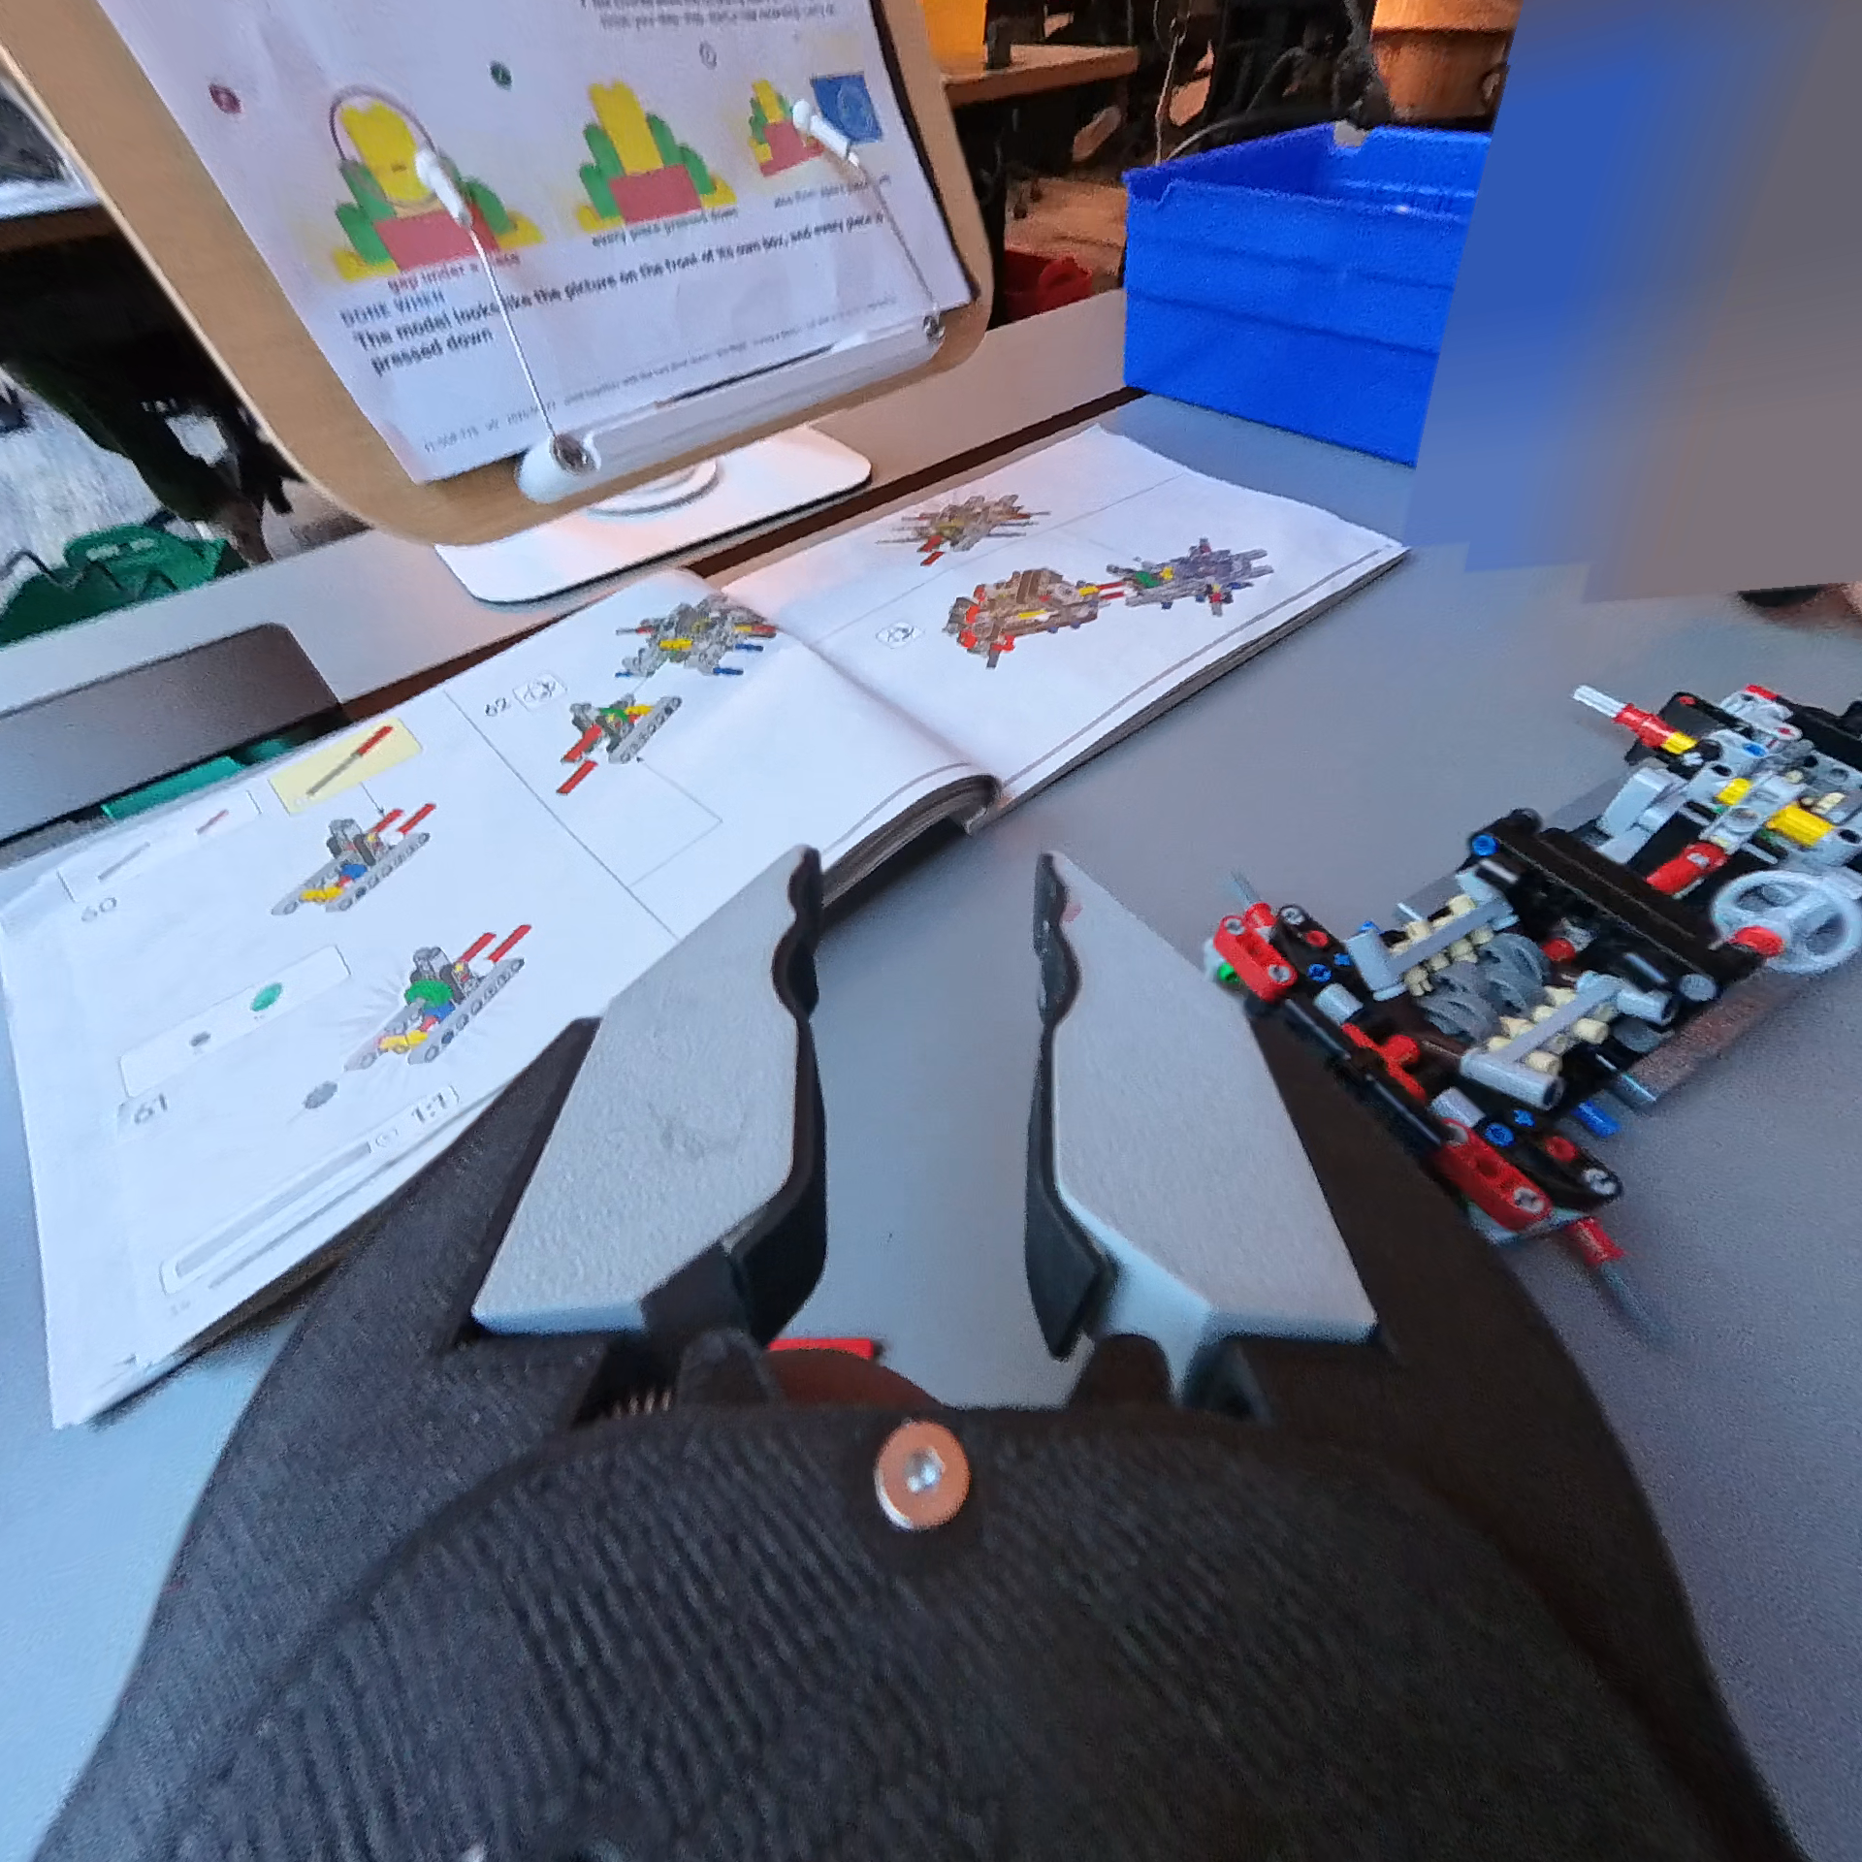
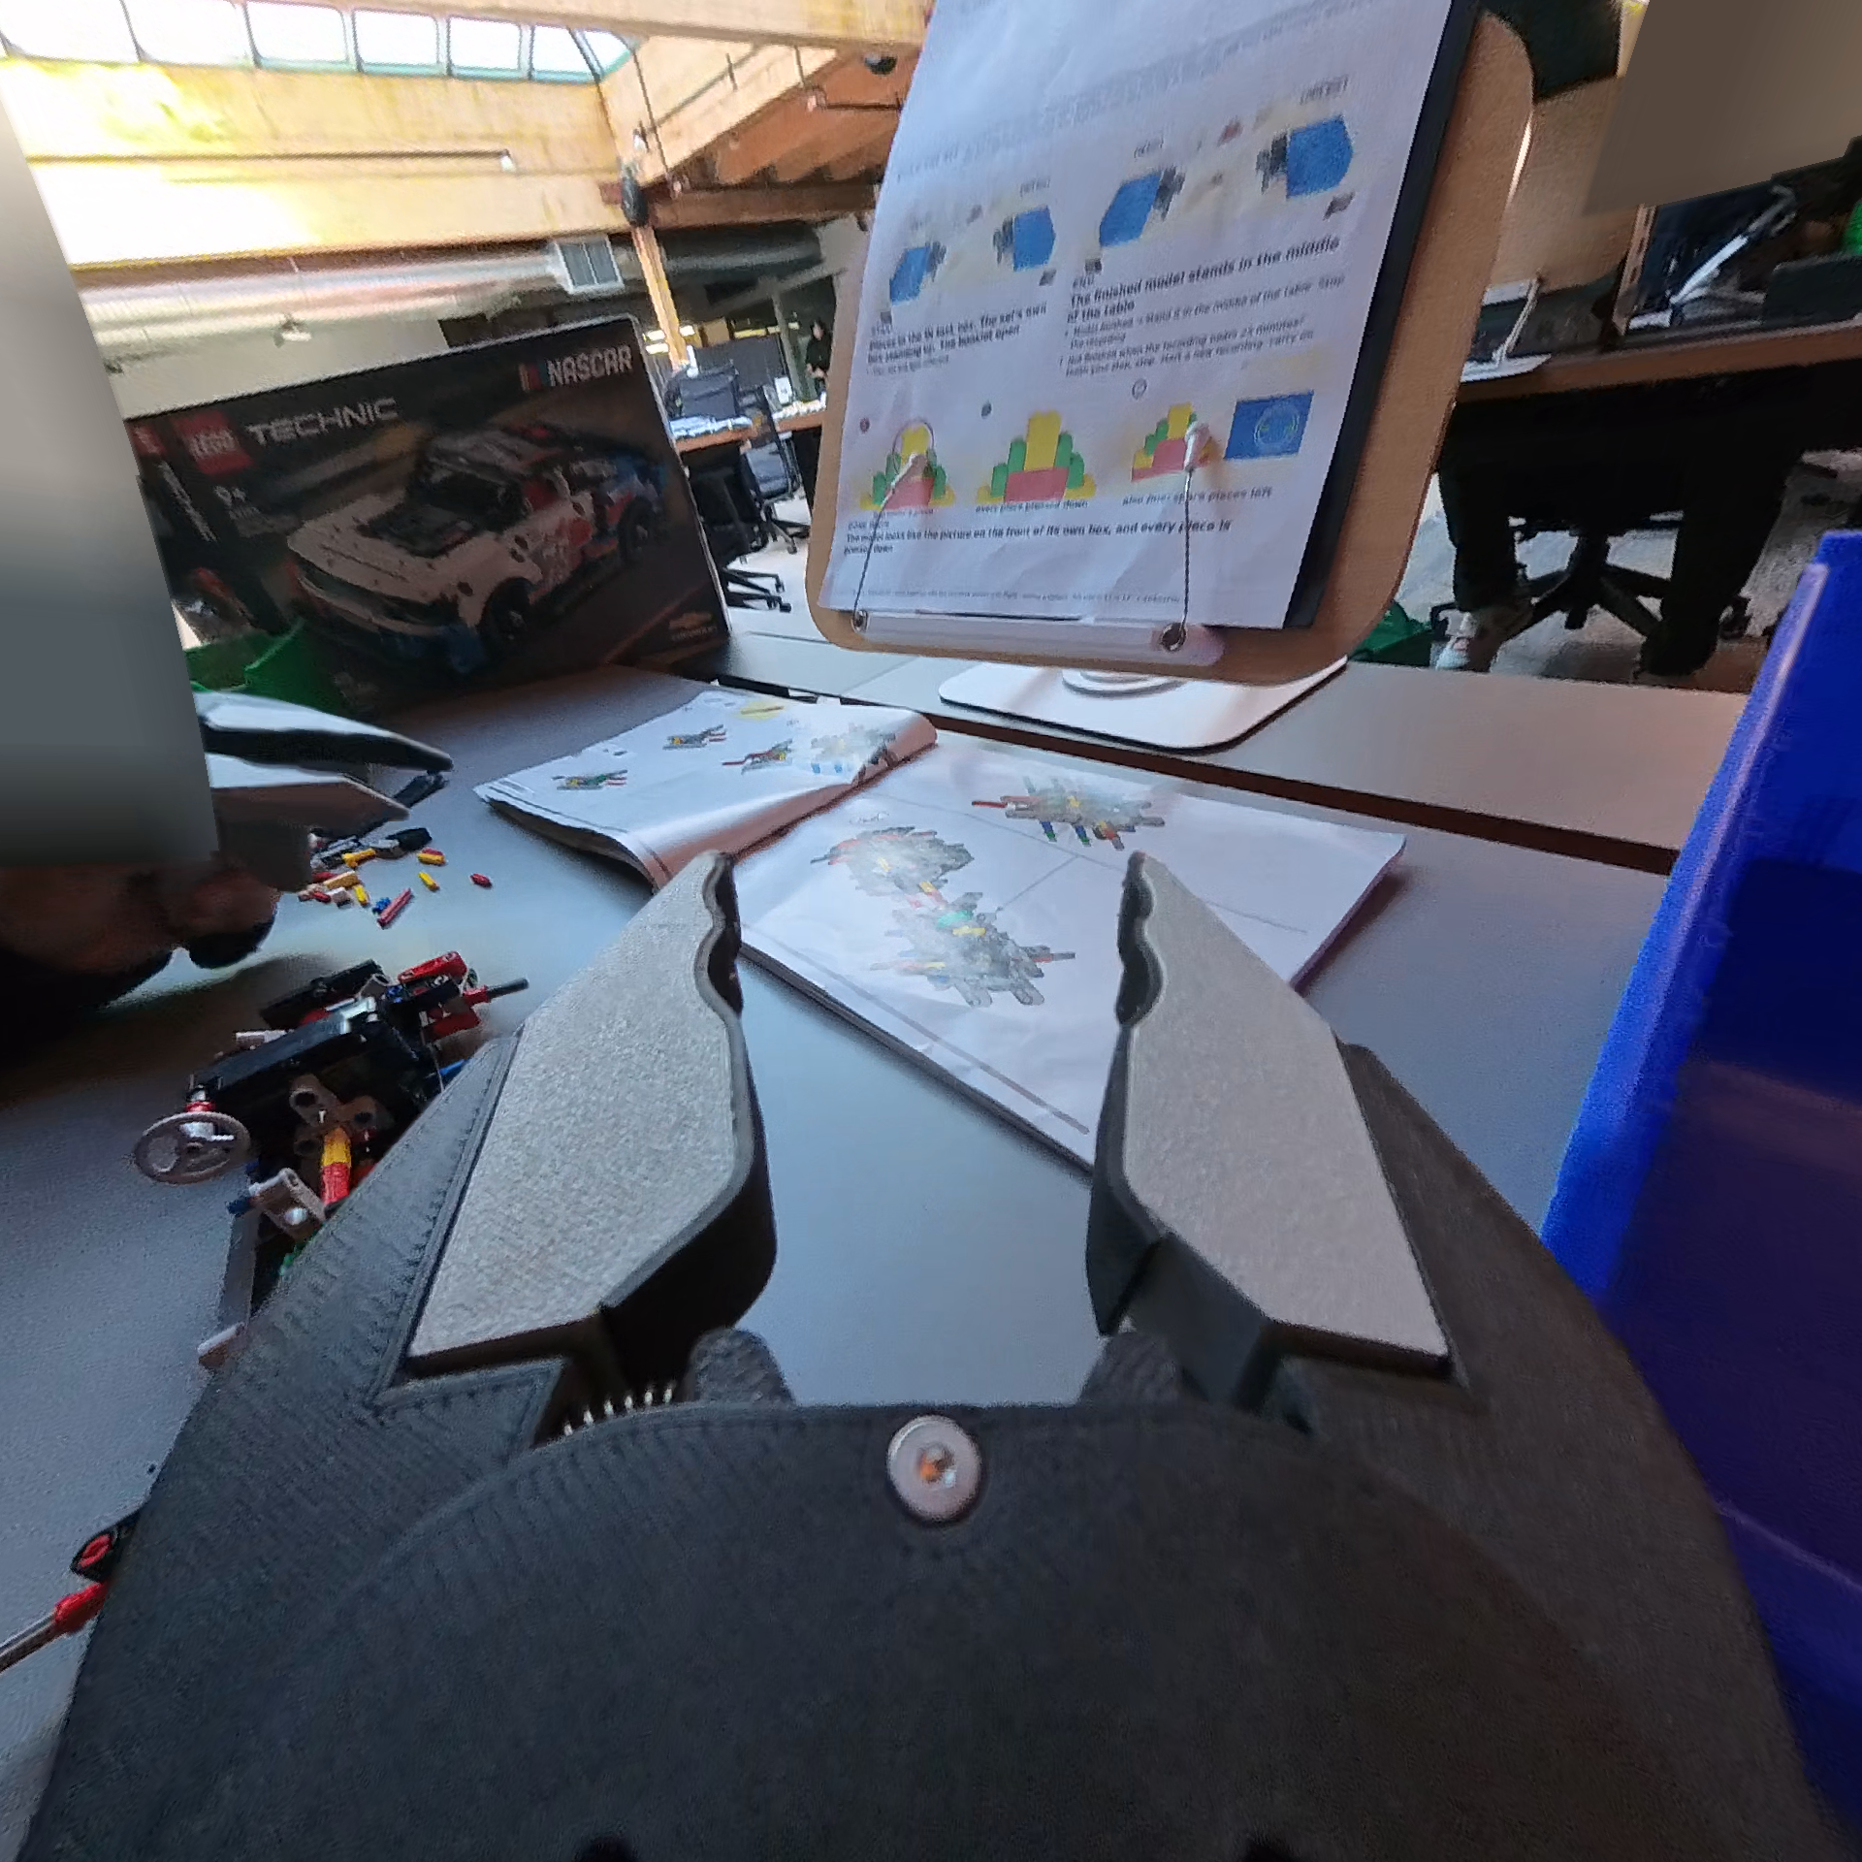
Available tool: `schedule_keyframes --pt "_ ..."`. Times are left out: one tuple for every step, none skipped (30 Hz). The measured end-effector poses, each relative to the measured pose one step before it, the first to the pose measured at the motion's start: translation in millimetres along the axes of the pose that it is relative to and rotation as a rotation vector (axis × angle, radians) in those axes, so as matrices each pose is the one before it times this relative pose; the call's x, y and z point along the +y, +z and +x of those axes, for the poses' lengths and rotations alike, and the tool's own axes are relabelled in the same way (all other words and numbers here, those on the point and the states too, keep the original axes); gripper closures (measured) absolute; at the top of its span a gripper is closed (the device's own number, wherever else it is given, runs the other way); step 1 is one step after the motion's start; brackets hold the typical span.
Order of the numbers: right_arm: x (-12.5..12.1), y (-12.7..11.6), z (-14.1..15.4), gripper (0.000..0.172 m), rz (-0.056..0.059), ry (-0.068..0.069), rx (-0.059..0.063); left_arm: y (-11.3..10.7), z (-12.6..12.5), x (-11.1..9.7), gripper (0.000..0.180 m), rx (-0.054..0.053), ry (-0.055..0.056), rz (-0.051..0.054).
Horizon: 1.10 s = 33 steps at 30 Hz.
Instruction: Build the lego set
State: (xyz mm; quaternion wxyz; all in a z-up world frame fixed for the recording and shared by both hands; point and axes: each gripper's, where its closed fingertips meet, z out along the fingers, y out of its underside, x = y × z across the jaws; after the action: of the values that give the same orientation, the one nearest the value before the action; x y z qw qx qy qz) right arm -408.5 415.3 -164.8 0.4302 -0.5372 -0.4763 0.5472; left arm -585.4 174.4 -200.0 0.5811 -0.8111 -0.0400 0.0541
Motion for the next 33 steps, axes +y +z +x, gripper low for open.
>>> schedule_keyframes --pt "-2.53 0.26 -0.67 0.098 0.0093 -0.0088 -0.0016 0.33 -1.60 2.89 0.141 -0.0003 -0.0159 -0.0104" --pt "-2.04 0.82 -0.56 0.098 0.0054 -0.0139 -0.0002 -0.42 -1.95 1.29 0.141 -0.0015 -0.0176 -0.0019" --pt "-1.03 1.23 -0.03 0.098 0.0010 -0.0158 0.0032 -0.98 -1.87 0.00 0.142 0.0002 -0.0171 0.0022" --pt "-0.07 1.77 -0.40 0.098 -0.0027 -0.0124 0.0007 -1.04 -2.16 -0.91 0.141 -0.0008 -0.0137 0.0052" --pt "0.41 1.84 -1.39 0.099 -0.0045 -0.0067 -0.0060 -1.06 -2.64 -0.94 0.142 -0.0044 -0.0116 0.0062" --pt "0.75 1.90 -1.93 0.098 -0.0050 -0.0026 -0.0089 -0.60 -2.48 -0.33 0.142 -0.0048 -0.0110 0.0039" --pt "1.17 1.65 -1.96 0.098 -0.0059 -0.0015 -0.0089 -0.18 -2.17 0.39 0.142 -0.0033 -0.0111 -0.0001" --pt "1.16 1.48 -1.76 0.098 -0.0058 -0.0036 -0.0078 0.30 -1.56 0.91 0.142 -0.0015 -0.0107 -0.0033" --pt "1.22 1.30 -0.82 0.099 -0.0056 -0.0075 -0.0038 0.50 -0.92 1.07 0.142 0.0008 -0.0101 -0.0052" --pt "1.26 1.16 0.40 0.100 -0.0066 -0.0067 -0.0004 0.34 0.09 0.75 0.142 0.0034 -0.0077 -0.0044" --pt "0.77 0.92 0.05 0.100 -0.0049 -0.0029 -0.0049 0.09 0.62 0.00 0.142 0.0039 -0.0032 -0.0013" --pt "0.32 0.71 0.03 0.101 -0.0017 -0.0024 -0.0067 -0.07 0.87 -0.46 0.142 0.0018 0.0030 0.0012" --pt "0.49 0.81 0.82 0.101 -0.0025 -0.0009 -0.0034 -0.03 0.66 -0.20 0.143 -0.0022 0.0097 0.0001" --pt "0.82 0.73 0.43 0.101 -0.0036 0.0019 -0.0056 0.08 0.51 0.08 0.143 -0.0056 0.0131 -0.0024" --pt "0.57 0.56 0.00 0.102 -0.0017 0.0052 -0.0069 0.42 0.98 0.26 0.143 -0.0035 0.0140 -0.0033" --pt "0.04 0.37 -0.66 0.102 0.0010 0.0061 -0.0086 0.56 1.25 0.56 0.143 -0.0019 0.0134 -0.0039" --pt "-0.23 0.28 -0.90 0.103 0.0020 0.0034 -0.0078 0.71 0.85 0.90 0.143 -0.0033 0.0133 -0.0041" --pt "0.04 0.36 -1.08 0.103 0.0004 0.0012 -0.0060 0.79 0.31 1.12 0.144 -0.0046 0.0116 -0.0048" --pt "-0.11 0.17 -1.17 0.103 0.0003 0.0009 -0.0051 1.03 0.41 1.43 0.144 -0.0021 0.0072 -0.0056" --pt "-0.23 0.19 -1.14 0.104 0.0019 0.0011 -0.0048 1.01 0.43 1.54 0.144 0.0007 0.0009 -0.0056" --pt "-0.28 0.18 -0.89 0.104 0.0021 0.0021 -0.0039 0.99 0.72 1.41 0.144 0.0039 -0.0044 -0.0045" --pt "-0.45 -0.05 -0.79 0.104 0.0025 0.0036 -0.0043 0.61 0.99 0.93 0.144 0.0063 -0.0070 -0.0038" --pt "-0.58 -0.05 -1.03 0.104 0.0036 0.0037 -0.0051 0.06 0.66 -0.06 0.144 0.0040 -0.0057 0.0002" --pt "-0.39 -0.10 -0.93 0.105 0.0029 0.0021 -0.0052 -0.22 0.72 -0.65 0.144 0.0034 -0.0033 0.0046" --pt "0.24 0.13 -0.46 0.105 0.0004 0.0012 -0.0031 -0.14 0.96 -0.44 0.144 0.0032 -0.0020 0.0025" --pt "0.48 0.19 -0.25 0.105 -0.0010 0.0027 -0.0032 0.20 0.84 -0.07 0.144 0.0018 0.0007 0.0001" --pt "0.46 0.22 -0.33 0.105 -0.0012 0.0048 -0.0050 0.36 0.73 0.35 0.144 0.0009 0.0040 -0.0022" --pt "0.59 0.25 0.04 0.105 -0.0011 0.0068 -0.0045 0.40 0.62 0.33 0.144 -0.0010 0.0065 -0.0032" --pt "0.66 0.23 0.06 0.105 -0.0011 0.0075 -0.0049 0.27 0.68 0.25 0.144 -0.0008 0.0069 -0.0021" --pt "0.82 0.32 0.11 0.105 -0.0016 0.0071 -0.0042 0.16 0.52 0.15 0.144 -0.0020 0.0078 -0.0009" --pt "1.06 0.40 0.21 0.106 -0.0033 0.0048 -0.0043 0.32 0.52 0.14 0.144 -0.0015 0.0078 -0.0015" --pt "1.90 0.57 0.95 0.107 -0.0072 -0.0001 -0.0011 0.36 0.43 0.27 0.144 -0.0005 0.0068 -0.0019" --pt "2.32 0.71 1.92 0.108 -0.0110 0.0019 0.0035 0.31 0.14 0.22 0.144 -0.0023 0.0058 -0.0023"
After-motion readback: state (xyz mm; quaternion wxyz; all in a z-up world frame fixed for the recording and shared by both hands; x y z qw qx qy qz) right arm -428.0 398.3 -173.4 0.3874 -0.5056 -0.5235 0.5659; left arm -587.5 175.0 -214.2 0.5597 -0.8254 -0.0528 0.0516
